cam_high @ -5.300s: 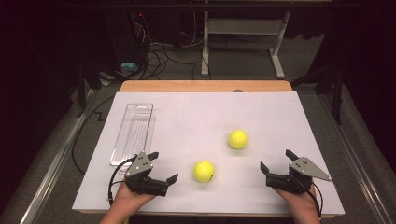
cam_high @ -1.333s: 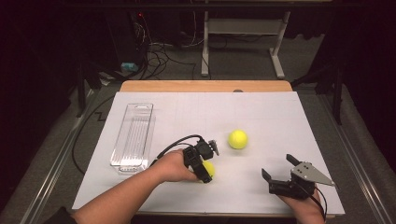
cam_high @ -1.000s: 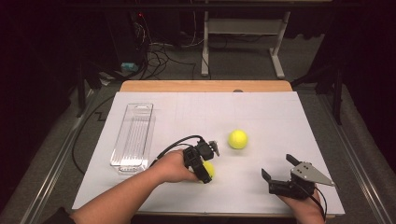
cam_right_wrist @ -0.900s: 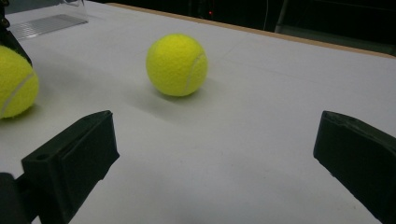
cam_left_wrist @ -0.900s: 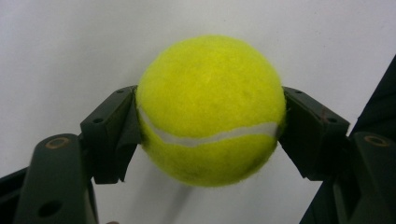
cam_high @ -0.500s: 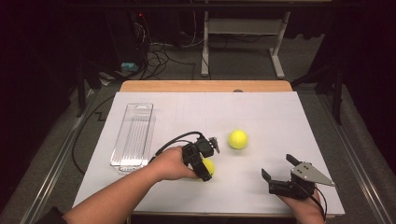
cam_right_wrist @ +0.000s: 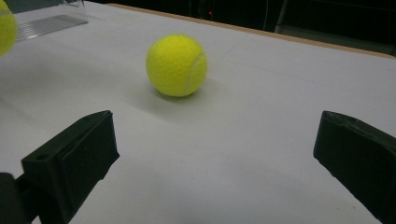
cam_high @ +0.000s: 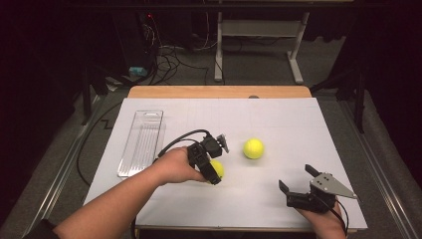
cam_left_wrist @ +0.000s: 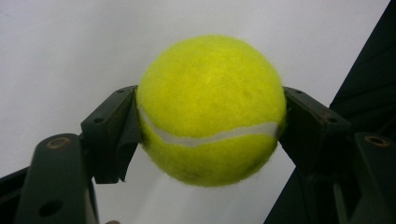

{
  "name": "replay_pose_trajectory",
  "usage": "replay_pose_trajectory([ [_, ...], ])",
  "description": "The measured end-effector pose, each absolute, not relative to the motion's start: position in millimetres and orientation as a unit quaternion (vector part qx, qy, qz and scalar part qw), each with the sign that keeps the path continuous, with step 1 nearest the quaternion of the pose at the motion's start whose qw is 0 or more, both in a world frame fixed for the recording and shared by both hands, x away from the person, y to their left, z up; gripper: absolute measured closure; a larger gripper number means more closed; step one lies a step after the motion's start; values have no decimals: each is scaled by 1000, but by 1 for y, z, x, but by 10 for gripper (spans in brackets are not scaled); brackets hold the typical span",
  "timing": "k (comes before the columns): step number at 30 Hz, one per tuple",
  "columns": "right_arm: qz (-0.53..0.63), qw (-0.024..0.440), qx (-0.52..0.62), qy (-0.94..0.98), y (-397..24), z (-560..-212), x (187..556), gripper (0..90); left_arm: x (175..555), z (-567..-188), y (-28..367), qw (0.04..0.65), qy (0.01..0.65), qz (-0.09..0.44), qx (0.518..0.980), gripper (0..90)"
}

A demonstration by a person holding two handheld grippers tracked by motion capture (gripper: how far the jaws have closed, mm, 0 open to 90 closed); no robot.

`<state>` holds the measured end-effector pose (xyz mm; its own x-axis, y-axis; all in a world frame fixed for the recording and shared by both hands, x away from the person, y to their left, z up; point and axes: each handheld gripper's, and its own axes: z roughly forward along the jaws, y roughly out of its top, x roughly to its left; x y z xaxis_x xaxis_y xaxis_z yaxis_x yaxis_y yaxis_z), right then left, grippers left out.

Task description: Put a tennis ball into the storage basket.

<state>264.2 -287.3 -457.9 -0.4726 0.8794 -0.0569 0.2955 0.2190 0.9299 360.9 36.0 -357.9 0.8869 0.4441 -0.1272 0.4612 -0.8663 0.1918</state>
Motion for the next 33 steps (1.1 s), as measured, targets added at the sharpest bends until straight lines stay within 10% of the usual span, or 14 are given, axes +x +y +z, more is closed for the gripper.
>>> replay_pose_trajectory([
  [33,472,309,410,717,-288,-459,264,0,414,-306,131,99,345,-16,933,270],
])
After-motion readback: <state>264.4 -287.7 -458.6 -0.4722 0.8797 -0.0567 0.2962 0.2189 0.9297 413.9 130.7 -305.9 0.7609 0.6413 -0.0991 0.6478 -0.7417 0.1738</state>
